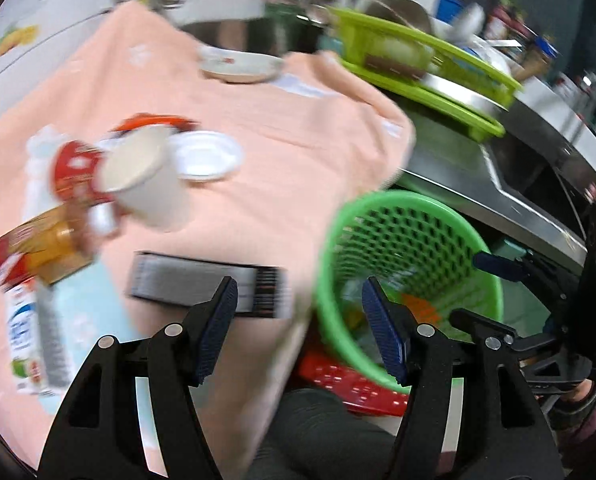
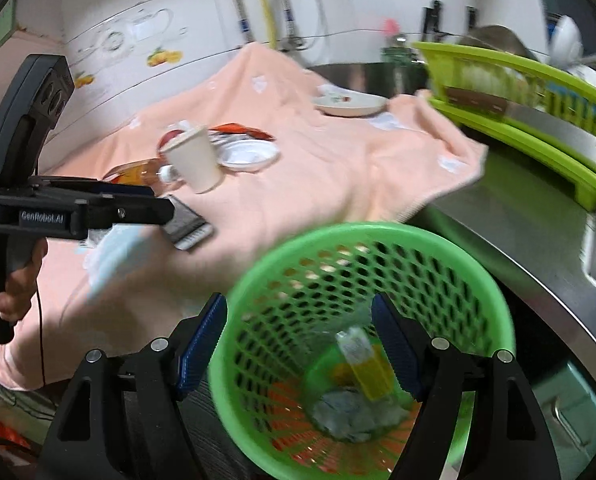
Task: Collect trash
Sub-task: 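Grasp the black rectangular box with the right tool while the left tool grasps the white milk carton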
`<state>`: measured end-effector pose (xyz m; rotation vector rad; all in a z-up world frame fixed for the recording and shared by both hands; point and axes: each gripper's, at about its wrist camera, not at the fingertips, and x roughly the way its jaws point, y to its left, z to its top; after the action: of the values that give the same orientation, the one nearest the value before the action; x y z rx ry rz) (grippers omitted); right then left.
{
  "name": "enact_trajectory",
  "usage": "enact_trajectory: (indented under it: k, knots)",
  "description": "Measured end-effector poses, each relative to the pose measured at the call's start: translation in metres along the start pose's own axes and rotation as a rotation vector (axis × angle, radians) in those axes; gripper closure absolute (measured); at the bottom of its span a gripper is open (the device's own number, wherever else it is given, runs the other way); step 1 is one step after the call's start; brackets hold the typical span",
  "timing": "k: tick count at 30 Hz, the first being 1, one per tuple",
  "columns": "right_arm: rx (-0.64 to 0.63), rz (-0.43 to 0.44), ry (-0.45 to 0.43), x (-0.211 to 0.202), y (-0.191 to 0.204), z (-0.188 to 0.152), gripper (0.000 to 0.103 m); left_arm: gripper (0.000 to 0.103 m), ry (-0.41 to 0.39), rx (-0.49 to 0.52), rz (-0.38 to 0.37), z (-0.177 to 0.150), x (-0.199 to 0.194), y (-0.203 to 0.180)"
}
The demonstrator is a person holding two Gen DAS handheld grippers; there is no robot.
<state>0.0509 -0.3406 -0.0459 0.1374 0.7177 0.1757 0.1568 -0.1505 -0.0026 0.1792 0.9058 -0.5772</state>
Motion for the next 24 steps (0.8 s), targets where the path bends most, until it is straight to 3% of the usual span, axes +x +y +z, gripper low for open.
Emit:
enact_trajectory:
  k: [15,24]
  knots:
    - [-0.202,0.153,0.059,0.062,0.072,0.058,0.031,0.032,-0.038,-0.185,0.226,-0.018,-0.039,0.122]
    - [-0.337,0.219,0.119,0.111,0.116,0.082,0.031,0.026,-0.021,-0.283,0.285,-0.04,-0.04,0.179]
